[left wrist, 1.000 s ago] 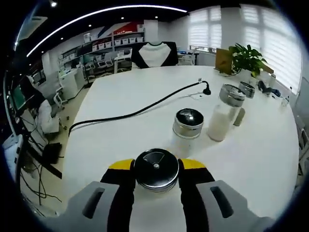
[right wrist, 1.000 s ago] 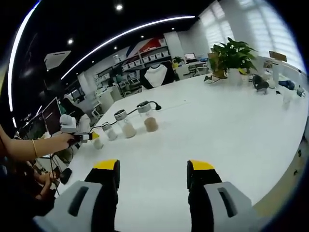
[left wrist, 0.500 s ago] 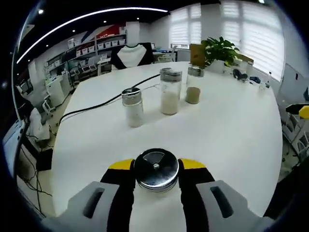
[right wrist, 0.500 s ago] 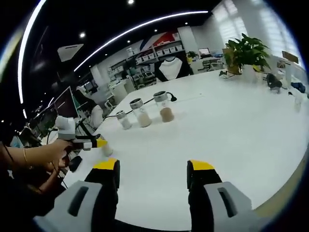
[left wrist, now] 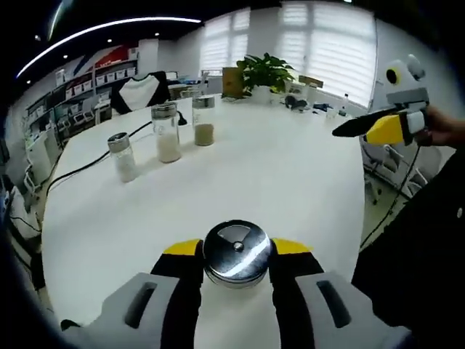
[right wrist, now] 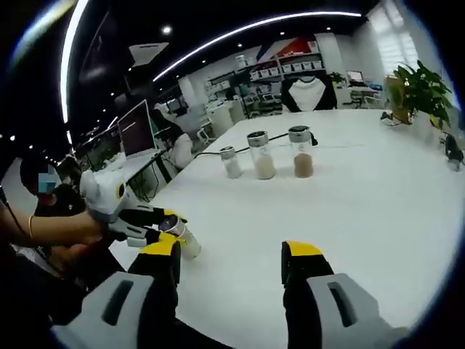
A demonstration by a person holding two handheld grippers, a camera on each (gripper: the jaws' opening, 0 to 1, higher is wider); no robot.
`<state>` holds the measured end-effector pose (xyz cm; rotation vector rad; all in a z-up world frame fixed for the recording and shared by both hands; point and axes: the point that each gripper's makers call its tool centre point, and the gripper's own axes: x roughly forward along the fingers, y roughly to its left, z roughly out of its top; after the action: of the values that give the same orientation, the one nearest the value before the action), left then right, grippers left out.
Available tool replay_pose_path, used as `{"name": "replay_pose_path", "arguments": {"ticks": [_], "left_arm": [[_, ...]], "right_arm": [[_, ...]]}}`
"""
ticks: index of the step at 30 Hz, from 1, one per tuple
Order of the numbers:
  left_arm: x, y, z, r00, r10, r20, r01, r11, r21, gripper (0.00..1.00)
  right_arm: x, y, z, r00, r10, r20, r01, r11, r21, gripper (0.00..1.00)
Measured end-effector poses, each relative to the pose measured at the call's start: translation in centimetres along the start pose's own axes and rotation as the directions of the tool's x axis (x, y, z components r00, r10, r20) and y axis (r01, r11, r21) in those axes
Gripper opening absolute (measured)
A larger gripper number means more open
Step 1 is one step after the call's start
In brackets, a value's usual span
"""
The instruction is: Rotate the seasoning bottle until the label or dispensing opening points toward the visible target arrow and the bottle remains upright within the marked orientation range
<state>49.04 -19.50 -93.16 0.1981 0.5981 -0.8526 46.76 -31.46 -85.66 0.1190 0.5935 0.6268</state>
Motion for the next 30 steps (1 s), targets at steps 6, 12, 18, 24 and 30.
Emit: {"name": "replay_pose_path", "arguments": {"ticks": [6,12,18,24,30], "left_arm": [[0.0,-1.1,-0.4,0.995,-0.096,-0.029,0.099,0.987,0.129,0.37],[0.1,-2.2,0.0,0.975,-0.223,-0.022,0.224,0.963,0.152,0.38],[0.7,-2.9,0.3,0.972,-0.230,-0.040,0.233,0.950,0.209,0.43],[0.6,-3.4,0.6,0.980,-0.198,-0.017,0.198,0.962,0.189,0.48],[-0.6,-2.6,-0.9,0.994,-0.106,-0.025,0.108,0.985,0.135,0.48]], "right_arm": [[1.2,1.3,0.1,0.999,0.024,-0.042,-0.027,0.997,-0.076,0.55],[2.3,2.4,0.2,0.995,0.051,-0.088,-0.064,0.987,-0.149,0.55],[3.1,3.5,-0.5,0.981,0.072,-0.181,-0.126,0.944,-0.305,0.54],[4.1,5.1,-1.2,0.958,0.136,-0.251,-0.228,0.893,-0.387,0.49],[5.8,6.9,-1.5,0.941,0.168,-0.295,-0.295,0.833,-0.468,0.45]]}}
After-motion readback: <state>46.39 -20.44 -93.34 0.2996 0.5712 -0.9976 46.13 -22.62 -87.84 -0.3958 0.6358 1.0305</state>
